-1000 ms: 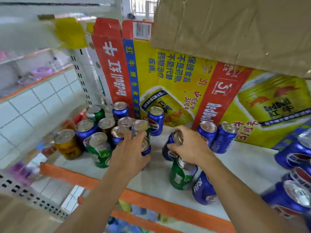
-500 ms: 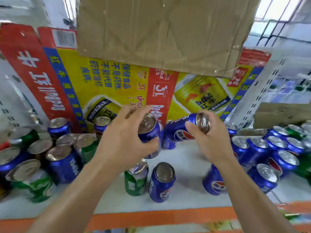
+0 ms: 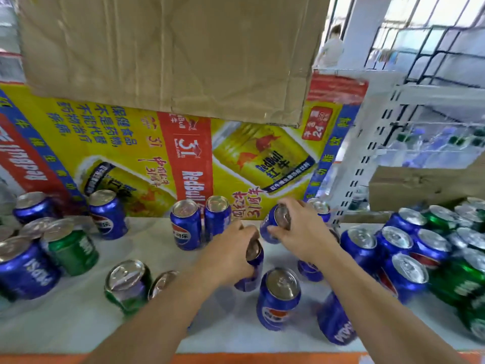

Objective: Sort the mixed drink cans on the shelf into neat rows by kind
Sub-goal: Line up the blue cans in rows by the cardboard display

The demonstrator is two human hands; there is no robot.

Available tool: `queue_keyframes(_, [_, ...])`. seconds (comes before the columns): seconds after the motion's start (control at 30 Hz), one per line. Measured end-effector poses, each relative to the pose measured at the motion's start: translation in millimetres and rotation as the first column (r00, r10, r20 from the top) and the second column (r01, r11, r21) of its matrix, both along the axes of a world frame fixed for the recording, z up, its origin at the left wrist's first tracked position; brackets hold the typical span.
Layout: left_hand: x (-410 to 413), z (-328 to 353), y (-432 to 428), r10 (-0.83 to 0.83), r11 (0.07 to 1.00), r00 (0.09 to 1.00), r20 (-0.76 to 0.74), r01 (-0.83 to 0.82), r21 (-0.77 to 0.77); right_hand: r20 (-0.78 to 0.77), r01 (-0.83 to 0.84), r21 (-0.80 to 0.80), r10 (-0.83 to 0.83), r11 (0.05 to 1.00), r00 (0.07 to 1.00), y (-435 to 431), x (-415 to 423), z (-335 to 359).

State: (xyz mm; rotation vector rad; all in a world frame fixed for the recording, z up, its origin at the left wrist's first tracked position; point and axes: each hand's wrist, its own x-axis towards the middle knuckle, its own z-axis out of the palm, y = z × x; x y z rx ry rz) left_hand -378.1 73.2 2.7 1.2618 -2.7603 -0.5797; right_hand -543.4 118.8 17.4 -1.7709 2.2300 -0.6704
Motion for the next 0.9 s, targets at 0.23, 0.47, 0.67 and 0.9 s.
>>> queue_keyframes(0.23, [-16.7,-7.5,0.7,0.073,0.995,0.996,-0.044,-0.069,0.074,-0.15,-0.095,0.18,0.123,0.979,0.981,-24.8,-21.1,-13.2])
queue_keyframes(0.47, [40.4,19.0,-4.9,0.185,0.981,0.983,0.017,-0.186,0.051,-0.16,-0.082,0.315,0.138,0.946,0.977,-48.0,-27.4,-15.8])
queue_keyframes(0.67, [118.4,27.1,-9.8,0.314,0.949,0.948,-0.06,-0.314,0.008,-0.2,-0.143,0.216,0.188,0.966,0.962,-55.5,33.9,4.3])
queue_keyframes(0.9, [176.8,10.8,-1.9,0.343,0.937,0.938,-0.048,-0.338,0.083,0.106,-0.507,0.423,0.515,0.751,0.851,-47.9,134.7,18.1])
